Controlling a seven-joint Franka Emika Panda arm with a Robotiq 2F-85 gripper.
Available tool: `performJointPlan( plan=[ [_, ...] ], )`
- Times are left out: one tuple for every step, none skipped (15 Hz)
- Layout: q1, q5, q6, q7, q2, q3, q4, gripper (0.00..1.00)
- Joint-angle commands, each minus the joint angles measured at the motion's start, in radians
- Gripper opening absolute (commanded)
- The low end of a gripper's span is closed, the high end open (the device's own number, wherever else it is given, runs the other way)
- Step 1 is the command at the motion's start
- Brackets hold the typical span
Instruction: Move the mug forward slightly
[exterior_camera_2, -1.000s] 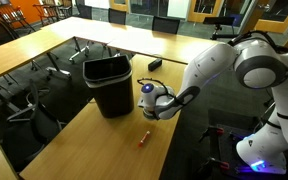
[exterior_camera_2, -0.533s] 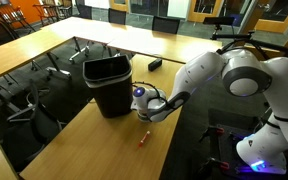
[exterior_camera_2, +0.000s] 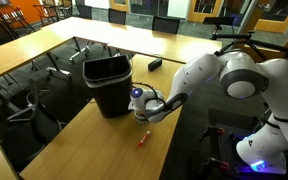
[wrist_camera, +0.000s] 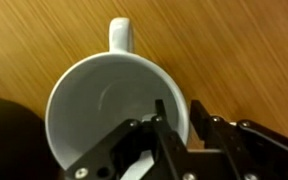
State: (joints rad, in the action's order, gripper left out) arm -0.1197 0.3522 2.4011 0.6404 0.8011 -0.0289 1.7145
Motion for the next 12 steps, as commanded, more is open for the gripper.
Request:
performJointPlan(
  plan=[
    [0.018,0.045,0.017,-0.024,-0.094,0.013,0.092,0.66],
    [0.014,0.051,0.034,-0.022,-0.139,0.008,0.14,0.72],
    [0.005,0.045,0.055,-0.018,-0.178,-0.001,0.181,0.81],
    [0.008,0.046,0.064,-0.034,-0.225,0.003,0.226,0.87],
    [0.008,0.036,0.053,-0.039,-0.276,0.0,0.267,0.95],
    [0.014,0.043,0.046,-0.051,-0.33,0.008,0.313,0.99],
    [0.018,0.044,0.04,-0.069,-0.381,0.013,0.354,1.0],
    [0.016,0.043,0.04,-0.068,-0.433,0.013,0.396,1.0],
    [0.015,0.034,0.02,-0.062,-0.478,0.009,0.428,1.0],
    [0.012,0.022,0.015,-0.057,-0.52,0.005,0.461,1.0],
    [0.013,0.014,0.015,-0.052,-0.558,0.004,0.492,1.0],
    [0.011,-0.006,0.009,-0.04,-0.595,-0.001,0.521,1.0]
  ],
)
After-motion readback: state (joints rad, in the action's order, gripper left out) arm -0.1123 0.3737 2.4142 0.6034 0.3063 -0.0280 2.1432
